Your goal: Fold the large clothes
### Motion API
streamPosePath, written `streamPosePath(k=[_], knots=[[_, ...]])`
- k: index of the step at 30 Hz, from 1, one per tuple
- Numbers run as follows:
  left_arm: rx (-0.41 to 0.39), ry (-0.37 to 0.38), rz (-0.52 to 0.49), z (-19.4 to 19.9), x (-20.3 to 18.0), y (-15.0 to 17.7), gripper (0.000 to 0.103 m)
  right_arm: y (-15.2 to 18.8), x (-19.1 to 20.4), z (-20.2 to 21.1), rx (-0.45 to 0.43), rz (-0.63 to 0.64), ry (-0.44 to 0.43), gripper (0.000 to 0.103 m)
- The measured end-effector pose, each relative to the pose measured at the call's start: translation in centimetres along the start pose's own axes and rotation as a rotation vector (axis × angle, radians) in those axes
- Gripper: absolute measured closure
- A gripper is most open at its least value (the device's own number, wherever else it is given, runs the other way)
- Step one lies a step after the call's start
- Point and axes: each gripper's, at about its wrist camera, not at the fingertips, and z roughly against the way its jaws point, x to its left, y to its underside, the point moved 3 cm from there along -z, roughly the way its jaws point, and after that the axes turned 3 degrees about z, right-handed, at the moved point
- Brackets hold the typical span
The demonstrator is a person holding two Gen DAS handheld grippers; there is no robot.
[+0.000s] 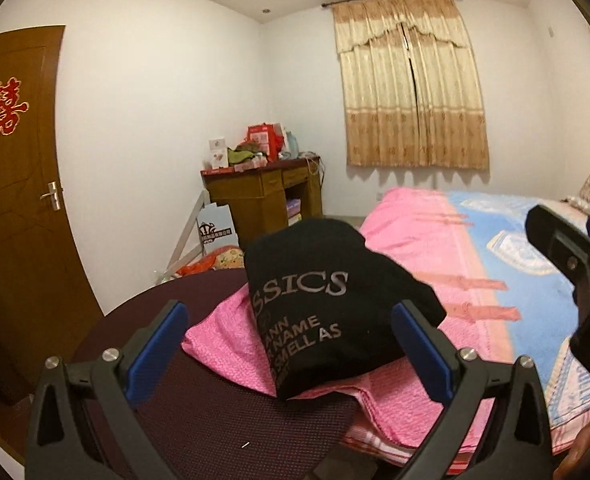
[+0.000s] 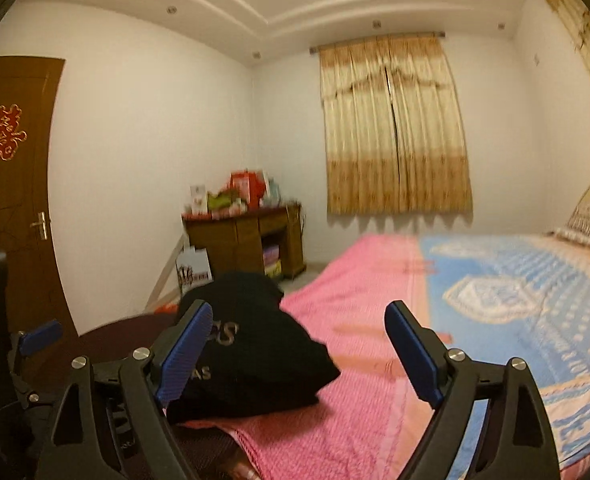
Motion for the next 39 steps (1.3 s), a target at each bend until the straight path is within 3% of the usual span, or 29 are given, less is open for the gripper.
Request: streamPosePath(k=[8,18,39], knots=[[-0.048,-0.015,0.056,2.1,0.3,-0.7,0.0,-0.8,-1.1,1.8,-0.028,-0.037,-0.002,0.009],[-0.076,-0.049,0.026,2.3,0.0,-0.6,0.0,-0.7,-1.9,1.4,-0.006,-0.104,-0.005,0.009],[-0.062,-0.057,0.028,2.4,0.2,-0.5,0.0,0.0,-1.8,0.5,0.026,-0.109,-0.026,0.009]])
